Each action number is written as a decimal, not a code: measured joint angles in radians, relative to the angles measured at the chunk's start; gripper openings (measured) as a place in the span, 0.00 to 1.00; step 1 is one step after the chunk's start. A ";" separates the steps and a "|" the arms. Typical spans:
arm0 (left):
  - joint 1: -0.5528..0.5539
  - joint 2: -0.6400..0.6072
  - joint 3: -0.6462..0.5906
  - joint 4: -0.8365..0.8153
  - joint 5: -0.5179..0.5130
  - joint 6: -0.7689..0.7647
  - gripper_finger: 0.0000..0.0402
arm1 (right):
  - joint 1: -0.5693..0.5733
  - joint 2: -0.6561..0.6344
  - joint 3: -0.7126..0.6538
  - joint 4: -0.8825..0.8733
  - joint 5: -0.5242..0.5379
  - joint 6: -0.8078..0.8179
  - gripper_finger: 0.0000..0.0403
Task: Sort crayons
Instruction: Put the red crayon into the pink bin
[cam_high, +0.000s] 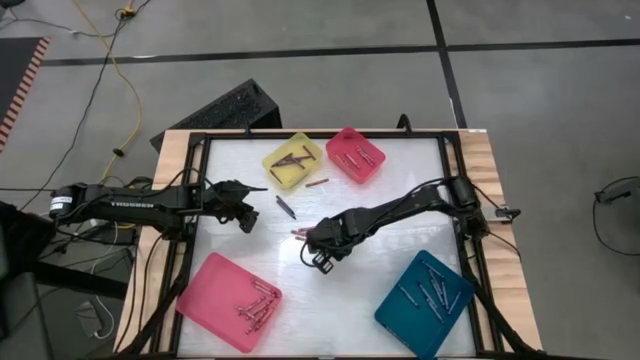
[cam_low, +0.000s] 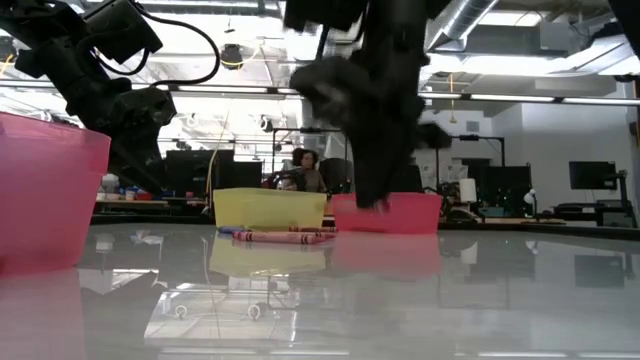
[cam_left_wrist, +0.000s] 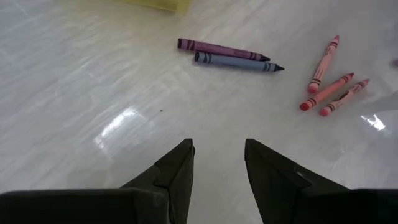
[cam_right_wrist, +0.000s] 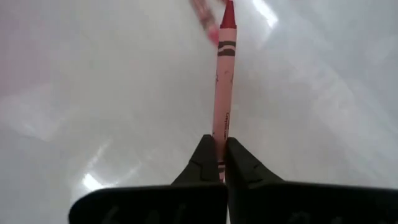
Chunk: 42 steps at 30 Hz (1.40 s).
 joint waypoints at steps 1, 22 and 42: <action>0.000 0.000 0.000 0.001 0.000 0.000 0.33 | 0.002 -0.008 0.001 0.012 0.011 0.001 0.01; 0.000 0.000 0.000 -0.004 0.028 0.042 0.33 | 0.071 -0.010 0.002 0.730 0.027 -0.591 0.00; 0.000 0.000 0.000 -0.025 0.050 0.041 0.33 | 0.116 0.095 0.042 1.058 -0.031 -0.805 0.00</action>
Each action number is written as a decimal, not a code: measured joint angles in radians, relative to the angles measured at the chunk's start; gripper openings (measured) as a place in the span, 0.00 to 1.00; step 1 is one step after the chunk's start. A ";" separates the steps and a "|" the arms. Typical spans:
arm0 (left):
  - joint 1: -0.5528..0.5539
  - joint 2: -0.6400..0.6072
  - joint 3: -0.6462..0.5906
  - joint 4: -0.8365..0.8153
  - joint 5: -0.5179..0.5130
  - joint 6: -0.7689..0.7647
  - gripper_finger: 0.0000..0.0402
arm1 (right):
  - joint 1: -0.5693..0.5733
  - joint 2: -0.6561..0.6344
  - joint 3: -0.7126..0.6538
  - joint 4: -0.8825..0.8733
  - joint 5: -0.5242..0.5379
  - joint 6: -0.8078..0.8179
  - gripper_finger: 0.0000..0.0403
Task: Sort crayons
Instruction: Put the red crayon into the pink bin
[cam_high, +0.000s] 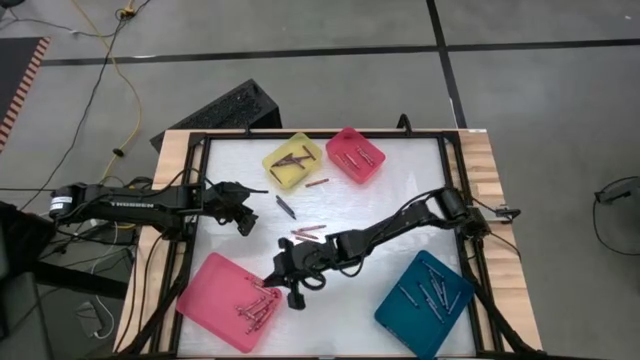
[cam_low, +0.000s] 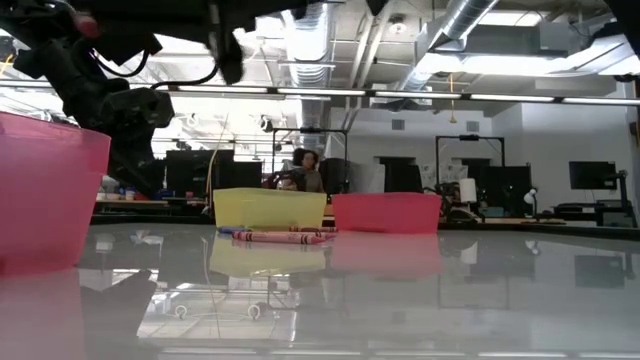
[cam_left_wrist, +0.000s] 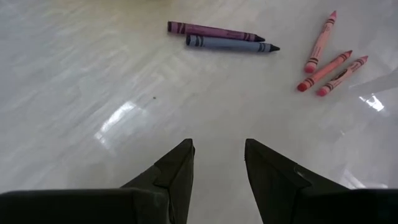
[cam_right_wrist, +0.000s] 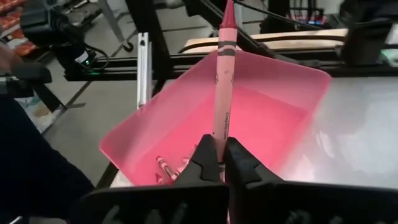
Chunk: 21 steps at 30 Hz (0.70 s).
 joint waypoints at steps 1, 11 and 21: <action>0.000 0.000 0.000 0.000 0.003 -0.003 0.33 | 0.005 0.025 0.016 0.000 0.000 -0.006 0.00; 0.000 0.000 0.000 -0.021 -0.003 -0.015 0.33 | 0.020 0.138 0.124 -0.005 0.008 -0.013 0.00; 0.000 0.000 0.000 -0.021 -0.004 -0.018 0.33 | 0.035 0.170 0.124 -0.087 0.004 0.009 0.01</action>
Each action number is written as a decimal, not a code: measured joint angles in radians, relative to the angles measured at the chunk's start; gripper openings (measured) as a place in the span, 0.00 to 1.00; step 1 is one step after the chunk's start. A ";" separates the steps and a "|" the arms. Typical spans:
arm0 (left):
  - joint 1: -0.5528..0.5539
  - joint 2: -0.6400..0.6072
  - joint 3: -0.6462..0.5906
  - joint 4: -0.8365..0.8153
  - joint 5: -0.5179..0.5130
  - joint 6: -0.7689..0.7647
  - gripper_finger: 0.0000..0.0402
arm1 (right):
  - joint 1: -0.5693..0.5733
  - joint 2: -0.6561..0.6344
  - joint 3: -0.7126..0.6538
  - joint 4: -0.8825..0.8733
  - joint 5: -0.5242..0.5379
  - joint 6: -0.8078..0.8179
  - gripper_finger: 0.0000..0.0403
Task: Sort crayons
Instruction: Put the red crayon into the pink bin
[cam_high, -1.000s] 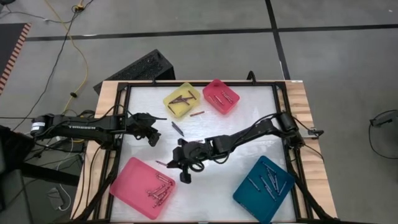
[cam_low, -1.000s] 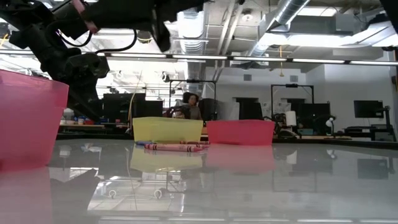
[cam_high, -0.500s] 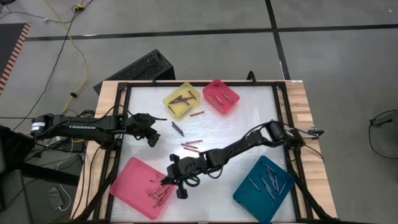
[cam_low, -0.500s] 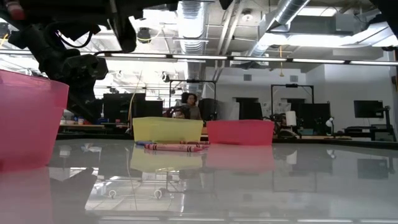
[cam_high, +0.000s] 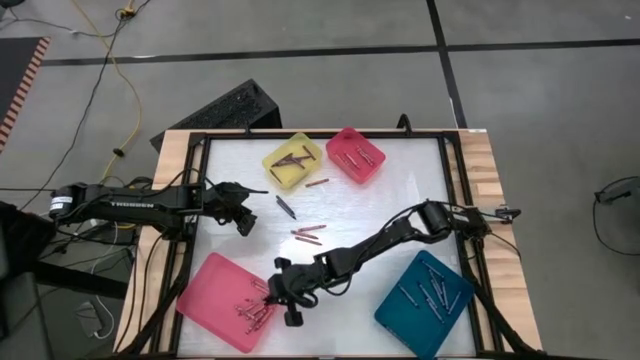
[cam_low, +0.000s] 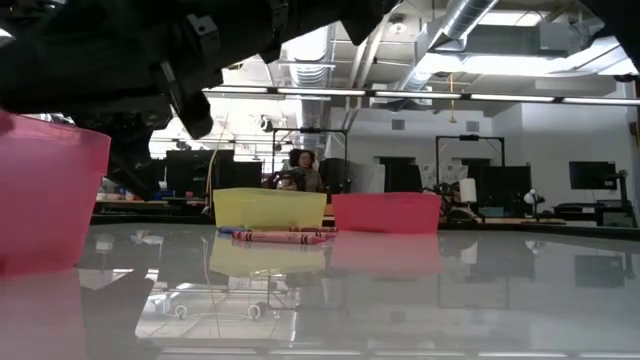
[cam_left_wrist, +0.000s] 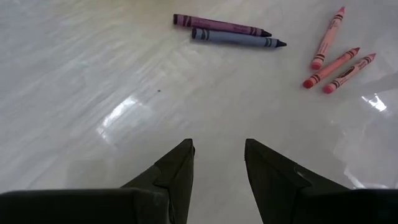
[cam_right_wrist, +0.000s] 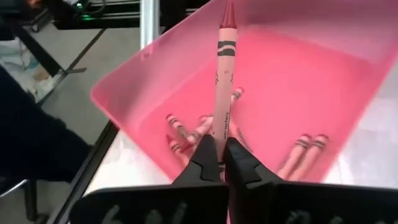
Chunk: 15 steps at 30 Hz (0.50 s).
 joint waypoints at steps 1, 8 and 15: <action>0.000 0.000 0.000 0.000 0.000 0.000 0.33 | -0.001 0.001 0.000 -0.001 0.000 0.000 0.01; 0.000 0.000 0.000 0.001 0.000 -0.003 0.33 | -0.004 0.001 0.000 -0.031 0.003 0.022 0.09; 0.000 0.000 0.000 0.001 0.000 -0.003 0.33 | -0.012 0.001 0.000 -0.040 0.003 0.069 0.15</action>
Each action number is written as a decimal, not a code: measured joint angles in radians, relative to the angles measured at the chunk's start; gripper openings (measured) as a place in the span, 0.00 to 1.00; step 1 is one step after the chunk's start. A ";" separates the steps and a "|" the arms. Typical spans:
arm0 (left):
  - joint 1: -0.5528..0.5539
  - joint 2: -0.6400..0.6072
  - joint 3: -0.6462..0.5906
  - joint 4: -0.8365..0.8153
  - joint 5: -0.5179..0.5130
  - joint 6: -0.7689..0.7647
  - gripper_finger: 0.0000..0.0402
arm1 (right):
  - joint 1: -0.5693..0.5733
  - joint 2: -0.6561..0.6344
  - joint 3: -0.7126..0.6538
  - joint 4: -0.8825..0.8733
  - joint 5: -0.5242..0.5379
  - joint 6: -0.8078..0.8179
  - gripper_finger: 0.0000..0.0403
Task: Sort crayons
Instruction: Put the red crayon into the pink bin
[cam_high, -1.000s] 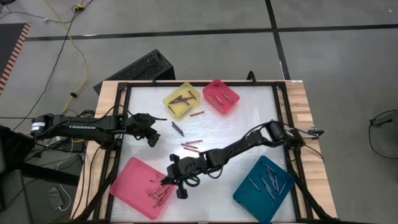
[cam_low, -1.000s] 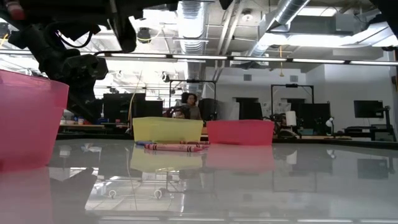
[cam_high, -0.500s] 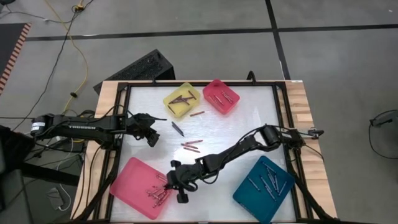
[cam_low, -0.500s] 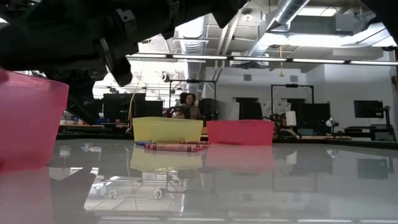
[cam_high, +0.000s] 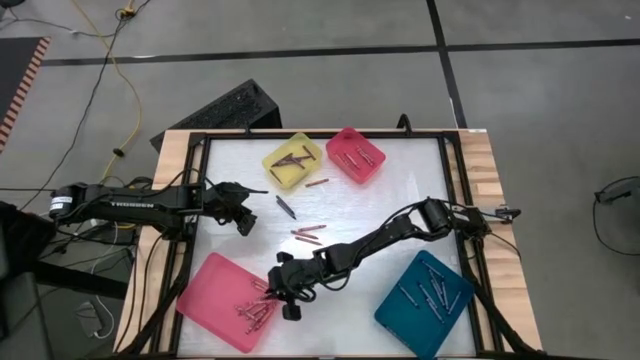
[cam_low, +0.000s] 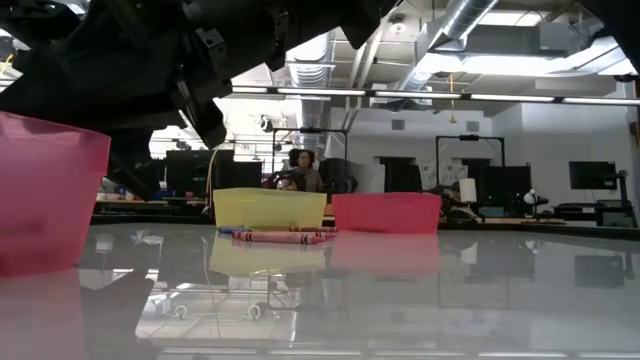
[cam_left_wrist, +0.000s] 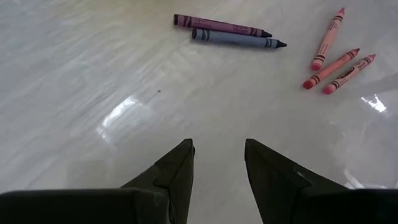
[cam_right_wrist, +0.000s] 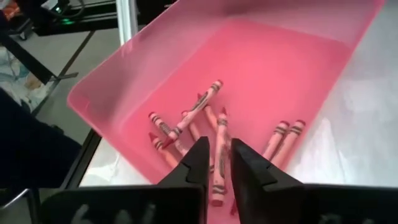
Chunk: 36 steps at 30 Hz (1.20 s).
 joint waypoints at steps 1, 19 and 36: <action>0.000 0.000 0.000 0.000 0.000 0.000 0.33 | -0.003 -0.006 0.000 -0.002 0.000 0.001 0.16; 0.000 0.000 0.000 0.006 0.000 -0.008 0.33 | -0.181 -0.411 0.001 -0.596 0.183 -0.005 0.16; 0.000 0.000 0.000 0.005 -0.039 -0.008 0.33 | -0.470 -0.373 0.000 -0.839 0.225 -0.340 0.23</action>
